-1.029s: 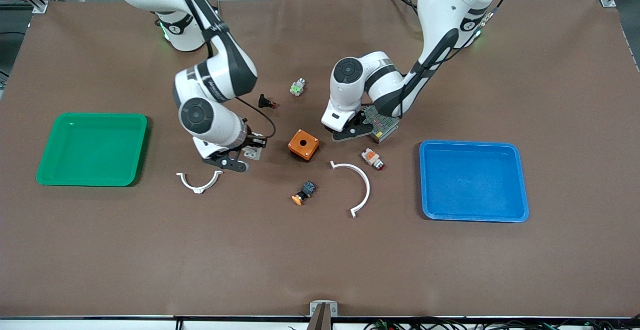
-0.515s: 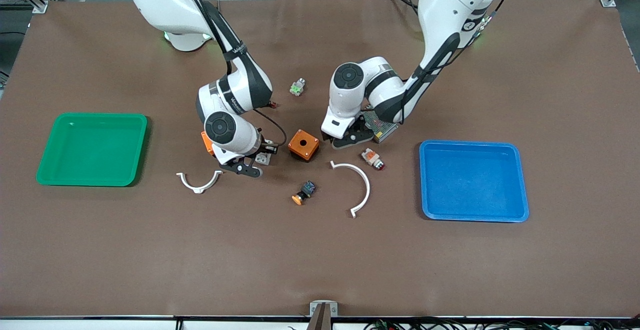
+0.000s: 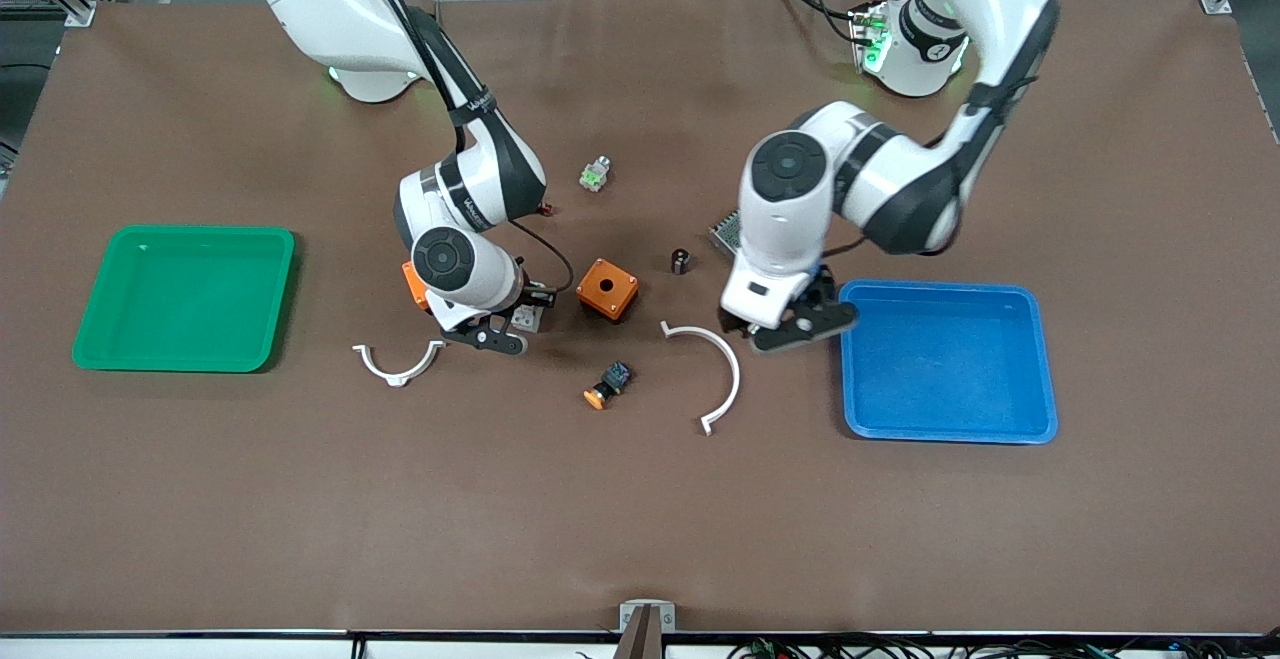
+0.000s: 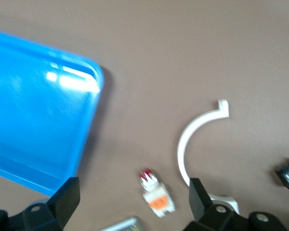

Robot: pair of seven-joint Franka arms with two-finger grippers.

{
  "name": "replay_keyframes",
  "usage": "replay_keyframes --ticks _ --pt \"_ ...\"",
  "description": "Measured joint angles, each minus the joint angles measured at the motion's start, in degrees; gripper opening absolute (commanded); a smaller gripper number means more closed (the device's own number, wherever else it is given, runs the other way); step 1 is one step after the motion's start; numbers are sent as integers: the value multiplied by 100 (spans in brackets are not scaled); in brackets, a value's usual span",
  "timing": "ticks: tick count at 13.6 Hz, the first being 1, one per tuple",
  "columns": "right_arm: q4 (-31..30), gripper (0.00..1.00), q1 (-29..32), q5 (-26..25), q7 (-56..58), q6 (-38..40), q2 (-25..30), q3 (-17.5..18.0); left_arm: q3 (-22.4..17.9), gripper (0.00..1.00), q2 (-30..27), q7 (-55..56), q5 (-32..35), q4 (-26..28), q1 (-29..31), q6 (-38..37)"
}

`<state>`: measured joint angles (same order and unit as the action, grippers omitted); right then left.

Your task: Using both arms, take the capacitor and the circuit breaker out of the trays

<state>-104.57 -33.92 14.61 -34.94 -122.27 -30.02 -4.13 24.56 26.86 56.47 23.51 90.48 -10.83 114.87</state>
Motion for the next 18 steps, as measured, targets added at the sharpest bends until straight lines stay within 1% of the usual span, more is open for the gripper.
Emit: replay_keyframes --ticks 2,4,6,8,10,12,13,14,16,17,18 --pt "147 100 30 -4 9 853 481 -91 9 100 -86 -846 -163 -386 381 -593" --pt "157 100 297 -52 235 1634 1258 -173 12 100 -266 -1652 -437 -568 816 -1004" --pt "-132 100 765 -159 816 2008 2110 -204 14 100 -536 -2415 -542 -624 1204 -1355" --pt "-503 100 1351 -354 1461 2253 2725 -220 20 100 -810 -2941 -745 -634 1468 -1515" --pt "-652 100 1966 -732 2143 2362 3012 -231 11 100 -1059 -3338 -962 -636 1622 -1605" --pt "-628 100 2482 -922 2691 2403 3108 -238 -83 100 -1291 -3665 -1066 -636 1649 -1692" --pt "-546 100 2723 -937 3022 2466 3124 -238 -283 100 -1430 -3900 -1188 -636 1563 -1772" --pt "-405 100 2937 -940 3360 2562 3130 -240 -624 100 -1585 -4180 -1359 -636 1382 -1877" --pt "5 100 3223 -941 3763 2868 3139 -241 -1433 100 -1897 -4740 -1732 -632 962 -2123" --pt "253 100 3296 -943 3808 3079 3146 -238 -1680 100 -2030 -4997 -1869 -629 889 -2275" --pt "511 100 3337 -946 3818 3295 3153 -238 -1809 100 -2145 -5190 -1938 -625 889 -2413"
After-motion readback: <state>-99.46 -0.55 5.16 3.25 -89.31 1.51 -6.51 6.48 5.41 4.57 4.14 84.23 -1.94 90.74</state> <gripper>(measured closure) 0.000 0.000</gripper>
